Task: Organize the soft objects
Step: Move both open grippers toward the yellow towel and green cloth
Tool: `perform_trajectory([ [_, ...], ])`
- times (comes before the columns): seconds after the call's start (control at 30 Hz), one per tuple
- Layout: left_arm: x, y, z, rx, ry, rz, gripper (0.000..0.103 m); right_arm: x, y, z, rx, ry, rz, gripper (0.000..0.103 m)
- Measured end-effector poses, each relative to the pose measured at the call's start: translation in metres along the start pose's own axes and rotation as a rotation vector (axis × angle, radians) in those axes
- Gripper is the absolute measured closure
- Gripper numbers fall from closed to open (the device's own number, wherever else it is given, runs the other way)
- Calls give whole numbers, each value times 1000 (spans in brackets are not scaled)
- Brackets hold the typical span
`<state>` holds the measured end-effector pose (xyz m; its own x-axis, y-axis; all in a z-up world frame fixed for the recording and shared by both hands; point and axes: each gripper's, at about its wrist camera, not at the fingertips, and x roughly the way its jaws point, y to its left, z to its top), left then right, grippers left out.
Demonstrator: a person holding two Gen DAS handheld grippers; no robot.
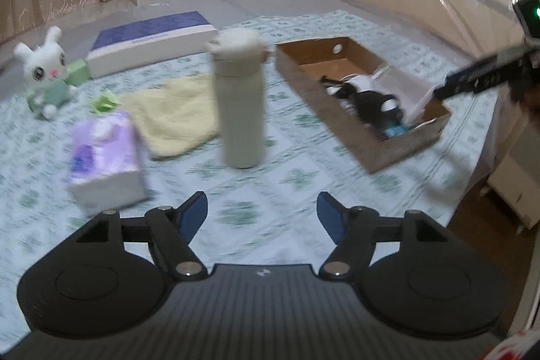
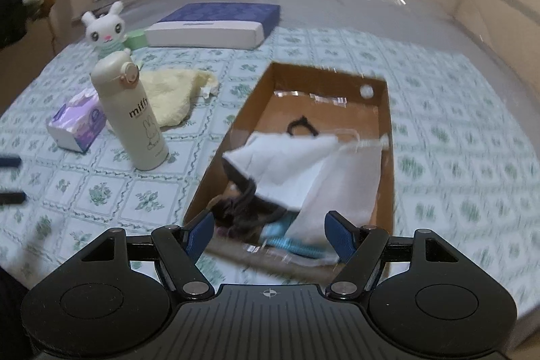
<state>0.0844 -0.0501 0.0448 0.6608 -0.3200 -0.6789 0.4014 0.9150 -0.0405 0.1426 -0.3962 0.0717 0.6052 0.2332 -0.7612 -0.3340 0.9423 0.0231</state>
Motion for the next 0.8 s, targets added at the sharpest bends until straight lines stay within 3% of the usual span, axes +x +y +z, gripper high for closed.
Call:
perform_trajectory([
  [0.13, -13, 48, 6, 78, 14, 43, 22, 4, -9, 27, -93, -15, 2, 29],
  [0.37, -22, 137, 31, 183, 3, 19, 20, 17, -18, 80, -238, -43, 28, 25],
  [0.47, -21, 162, 43, 265, -21, 46, 20, 26, -15, 105, -320, -46, 38, 24],
  [0.67, -6, 210, 75, 328, -24, 68, 19, 66, -6, 167, -399, -13, 118, 21],
  [0.8, 14, 229, 98, 400, -10, 84, 19, 99, 17, 203, -540, 18, 176, 19],
])
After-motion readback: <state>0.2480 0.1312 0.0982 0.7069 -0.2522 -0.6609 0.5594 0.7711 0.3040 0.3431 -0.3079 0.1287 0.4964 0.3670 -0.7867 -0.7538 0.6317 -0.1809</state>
